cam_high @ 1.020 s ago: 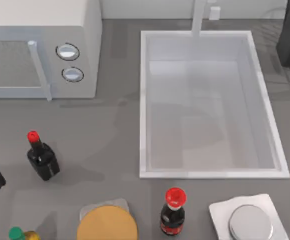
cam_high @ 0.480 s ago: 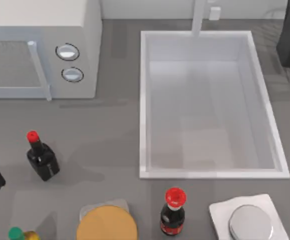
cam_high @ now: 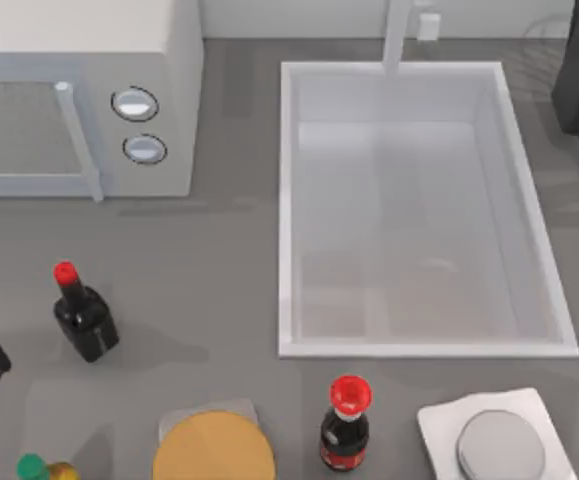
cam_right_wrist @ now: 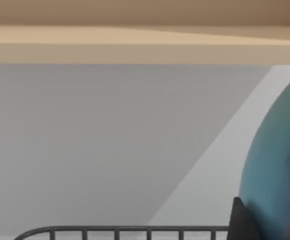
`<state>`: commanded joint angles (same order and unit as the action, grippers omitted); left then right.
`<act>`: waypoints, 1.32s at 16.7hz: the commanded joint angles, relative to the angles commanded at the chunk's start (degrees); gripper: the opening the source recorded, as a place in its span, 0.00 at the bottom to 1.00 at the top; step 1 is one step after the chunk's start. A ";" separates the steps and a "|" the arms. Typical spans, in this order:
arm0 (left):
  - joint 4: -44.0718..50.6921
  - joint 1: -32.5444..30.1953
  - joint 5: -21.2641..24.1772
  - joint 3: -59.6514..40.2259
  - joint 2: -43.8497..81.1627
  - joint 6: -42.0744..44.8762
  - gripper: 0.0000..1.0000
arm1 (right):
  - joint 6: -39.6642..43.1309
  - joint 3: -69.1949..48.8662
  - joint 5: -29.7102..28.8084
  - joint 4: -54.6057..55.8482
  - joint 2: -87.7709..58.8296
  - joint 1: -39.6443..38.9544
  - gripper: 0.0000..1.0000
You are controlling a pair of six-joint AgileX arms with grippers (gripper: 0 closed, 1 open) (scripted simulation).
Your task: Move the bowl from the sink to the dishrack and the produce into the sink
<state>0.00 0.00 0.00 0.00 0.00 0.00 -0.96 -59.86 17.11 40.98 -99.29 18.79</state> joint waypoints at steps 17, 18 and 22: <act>0.00 0.00 0.00 0.00 0.00 0.00 1.00 | 0.03 3.79 -1.22 6.18 -3.67 -1.21 0.68; 0.00 0.00 0.00 0.00 0.00 0.00 1.00 | 0.03 3.79 -1.22 6.18 -3.67 -1.21 0.75; 0.00 0.00 0.00 0.00 0.00 0.00 1.00 | 0.03 3.79 -1.22 6.18 -3.67 -1.21 1.00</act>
<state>0.00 0.00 0.00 0.00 0.00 0.00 -0.93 -56.07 15.88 47.16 -102.96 17.58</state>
